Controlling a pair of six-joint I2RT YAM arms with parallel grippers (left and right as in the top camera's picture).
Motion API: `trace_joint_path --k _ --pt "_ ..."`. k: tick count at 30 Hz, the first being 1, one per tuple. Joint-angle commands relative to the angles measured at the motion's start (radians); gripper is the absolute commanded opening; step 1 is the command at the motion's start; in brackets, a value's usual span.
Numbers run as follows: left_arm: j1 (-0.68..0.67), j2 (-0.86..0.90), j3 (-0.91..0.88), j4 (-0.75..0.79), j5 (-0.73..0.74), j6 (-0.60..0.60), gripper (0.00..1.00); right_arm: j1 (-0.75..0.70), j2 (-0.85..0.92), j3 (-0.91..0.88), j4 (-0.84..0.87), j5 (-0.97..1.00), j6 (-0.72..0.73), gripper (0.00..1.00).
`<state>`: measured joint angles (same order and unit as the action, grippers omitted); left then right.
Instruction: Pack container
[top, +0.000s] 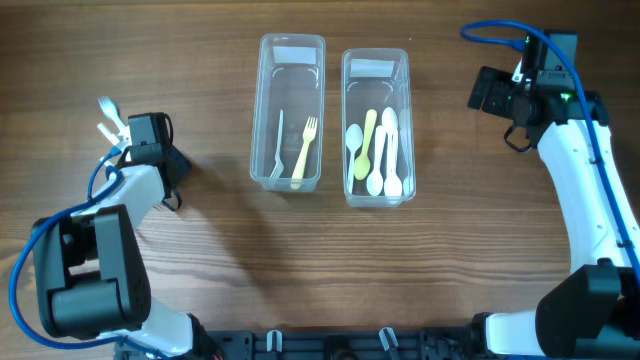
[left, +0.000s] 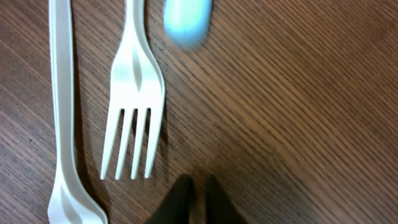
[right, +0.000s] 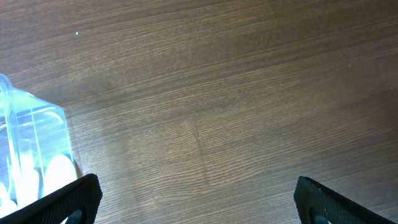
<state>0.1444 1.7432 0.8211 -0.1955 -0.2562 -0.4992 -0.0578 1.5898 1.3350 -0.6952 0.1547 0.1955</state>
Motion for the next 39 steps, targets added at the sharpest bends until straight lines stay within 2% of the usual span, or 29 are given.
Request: trace_joint_path --k 1,3,5,6,12,14,16,20,26,34,39 --pt "0.004 0.031 -0.01 0.002 0.06 -0.002 0.07 -0.002 -0.025 0.013 0.002 0.005 -0.013 1.0" --pt "0.004 0.015 -0.009 0.003 0.066 -0.002 0.08 -0.002 -0.025 0.013 0.002 0.005 -0.012 1.0" --pt "0.004 -0.003 -0.009 0.011 0.079 -0.002 0.52 -0.002 -0.025 0.013 0.002 0.005 -0.012 1.0" --pt "0.004 -0.02 -0.007 0.018 0.09 -0.002 0.61 -0.002 -0.025 0.013 0.002 0.005 -0.012 1.0" --pt "0.004 -0.293 0.073 -0.005 0.102 -0.002 0.6 -0.002 -0.025 0.013 0.002 0.005 -0.012 1.0" --pt "0.005 -0.341 0.073 -0.023 0.042 -0.008 0.6 -0.002 -0.025 0.013 0.002 0.005 -0.013 1.0" --pt "0.011 -0.338 0.073 -0.084 -0.06 -0.055 0.62 -0.002 -0.025 0.013 0.002 0.005 -0.012 1.0" --pt "0.077 -0.336 0.073 -0.299 -0.055 -0.247 0.66 -0.002 -0.025 0.013 0.002 0.005 -0.012 1.0" --pt "0.164 -0.321 0.058 -0.415 -0.054 -0.242 0.66 -0.002 -0.025 0.013 0.002 0.005 -0.012 1.0" --pt "0.164 -0.111 0.015 -0.294 -0.048 -0.237 0.63 -0.002 -0.025 0.013 0.002 0.005 -0.013 1.0" --pt "0.164 -0.039 0.015 -0.205 -0.036 -0.188 0.61 -0.002 -0.025 0.013 0.002 0.005 -0.012 1.0"
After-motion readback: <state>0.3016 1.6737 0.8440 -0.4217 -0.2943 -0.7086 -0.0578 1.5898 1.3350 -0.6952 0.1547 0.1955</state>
